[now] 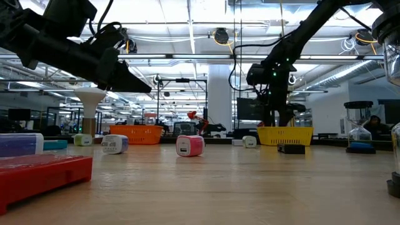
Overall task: Pick & Place Office items
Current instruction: Put the pink charger adapter into the green basket
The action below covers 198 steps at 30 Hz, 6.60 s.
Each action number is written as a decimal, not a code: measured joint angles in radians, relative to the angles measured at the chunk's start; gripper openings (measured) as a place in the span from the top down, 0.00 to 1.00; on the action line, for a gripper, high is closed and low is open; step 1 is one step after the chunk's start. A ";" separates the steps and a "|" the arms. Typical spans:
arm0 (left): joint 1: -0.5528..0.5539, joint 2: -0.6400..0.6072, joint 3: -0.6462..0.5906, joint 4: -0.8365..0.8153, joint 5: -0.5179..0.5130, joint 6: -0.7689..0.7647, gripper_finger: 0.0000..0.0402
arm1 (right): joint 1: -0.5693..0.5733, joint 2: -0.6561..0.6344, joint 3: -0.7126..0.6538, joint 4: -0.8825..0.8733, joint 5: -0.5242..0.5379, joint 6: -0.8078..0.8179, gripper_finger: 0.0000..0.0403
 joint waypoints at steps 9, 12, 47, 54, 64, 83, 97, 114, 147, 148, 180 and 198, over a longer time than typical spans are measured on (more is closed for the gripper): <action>0.000 0.000 0.000 0.000 0.000 0.000 0.90 | 0.069 -0.148 0.000 0.003 -0.017 -0.080 0.71; 0.000 0.000 0.000 0.000 0.000 0.000 0.90 | 0.111 -0.208 0.000 0.012 -0.017 -0.114 0.78; 0.000 0.000 0.000 0.000 0.000 0.000 0.90 | 0.327 -0.754 -0.819 1.217 -0.071 -0.313 0.96; 0.000 0.000 0.000 0.000 0.000 0.000 0.90 | 0.354 -0.809 -0.847 1.213 -0.307 -0.286 0.96; 0.000 0.000 0.000 0.000 0.000 0.000 0.90 | 0.379 -0.837 -0.884 1.213 -0.333 -0.285 0.96; 0.013 0.014 0.193 -0.247 0.125 -0.094 0.90 | 0.379 -0.837 -0.991 1.366 -0.335 -0.241 0.96; -0.074 0.067 0.238 -0.379 0.017 -0.122 0.90 | 0.406 -0.837 -0.991 1.443 -0.478 -0.049 0.96; -0.105 0.261 0.288 -0.217 0.027 -0.263 0.86 | 0.491 -0.837 -0.991 1.552 -0.463 -0.106 0.96; -0.196 0.517 0.600 -0.554 -0.127 -0.451 0.20 | 0.490 -0.836 -0.991 1.572 -0.464 -0.065 0.96; -0.194 0.526 0.600 -0.550 -0.127 -0.455 0.20 | 0.490 -0.836 -0.991 1.572 -0.464 -0.063 0.96; -0.191 0.713 0.812 -0.568 -0.094 -0.260 0.67 | 0.490 -0.836 -0.991 1.571 -0.465 -0.051 0.96; -0.172 0.867 0.778 -0.160 0.207 -0.092 0.66 | 0.490 -0.836 -0.991 1.563 -0.465 -0.051 0.96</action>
